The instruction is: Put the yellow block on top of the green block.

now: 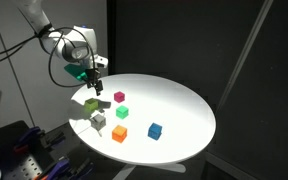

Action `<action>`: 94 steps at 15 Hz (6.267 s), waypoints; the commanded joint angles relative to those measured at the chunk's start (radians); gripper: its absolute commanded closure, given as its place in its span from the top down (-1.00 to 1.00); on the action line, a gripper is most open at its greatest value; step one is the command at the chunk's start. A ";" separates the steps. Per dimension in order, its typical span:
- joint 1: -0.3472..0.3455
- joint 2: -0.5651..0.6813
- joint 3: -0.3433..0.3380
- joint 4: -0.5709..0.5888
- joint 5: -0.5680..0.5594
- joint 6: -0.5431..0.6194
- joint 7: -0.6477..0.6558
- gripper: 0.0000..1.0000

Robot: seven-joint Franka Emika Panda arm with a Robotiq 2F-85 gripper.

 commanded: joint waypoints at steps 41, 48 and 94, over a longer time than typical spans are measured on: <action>0.131 0.266 -0.099 0.133 -0.100 0.042 0.123 0.48; 0.137 0.248 -0.104 0.134 -0.103 0.028 0.129 -0.40; -0.069 0.051 -0.171 0.297 -0.113 -0.200 0.438 -0.50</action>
